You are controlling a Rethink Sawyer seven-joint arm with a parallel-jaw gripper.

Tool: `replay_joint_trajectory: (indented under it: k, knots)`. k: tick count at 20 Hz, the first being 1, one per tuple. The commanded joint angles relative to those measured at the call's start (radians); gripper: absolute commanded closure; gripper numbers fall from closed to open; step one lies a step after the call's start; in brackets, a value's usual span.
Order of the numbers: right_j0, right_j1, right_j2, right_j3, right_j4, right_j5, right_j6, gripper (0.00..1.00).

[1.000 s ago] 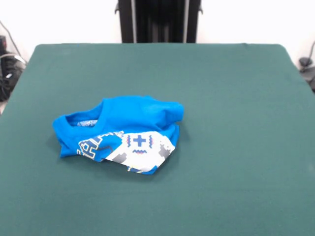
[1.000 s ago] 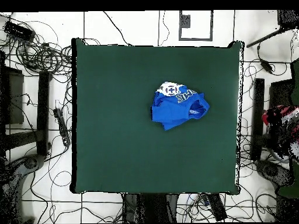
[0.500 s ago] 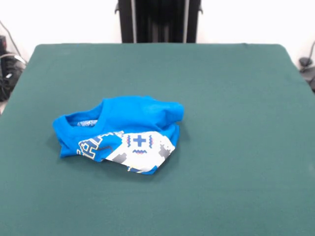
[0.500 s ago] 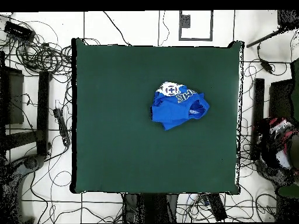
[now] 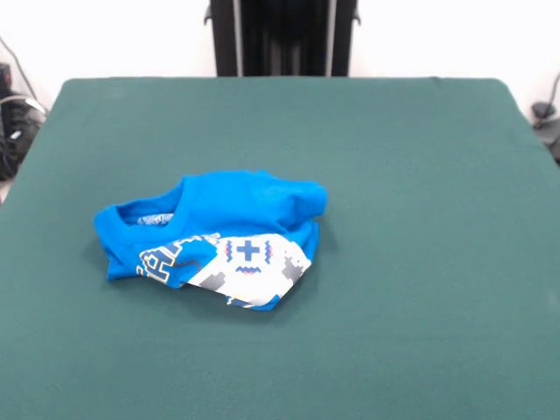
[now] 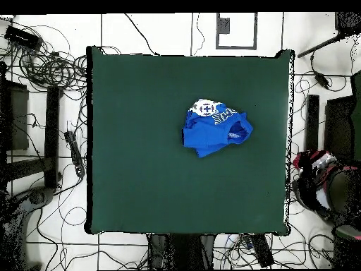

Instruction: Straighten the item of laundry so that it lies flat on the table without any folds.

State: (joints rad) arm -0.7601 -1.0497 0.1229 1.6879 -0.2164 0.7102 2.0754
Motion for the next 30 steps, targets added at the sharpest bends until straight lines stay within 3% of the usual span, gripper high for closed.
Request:
replay_joint_trajectory:
  k: [1, 10, 19, 30]
  knots:
    - [0.021, 0.001, 0.103, 0.213, -0.021, -0.031, -0.148, 0.00]
    - [0.015, -0.007, 0.102, 0.269, -0.007, -0.042, -0.128, 0.00]
    - [0.020, -0.031, 0.093, 0.263, -0.019, -0.073, -0.110, 0.00]
    - [0.012, -0.065, 0.103, 0.284, 0.013, -0.022, -0.131, 0.00]
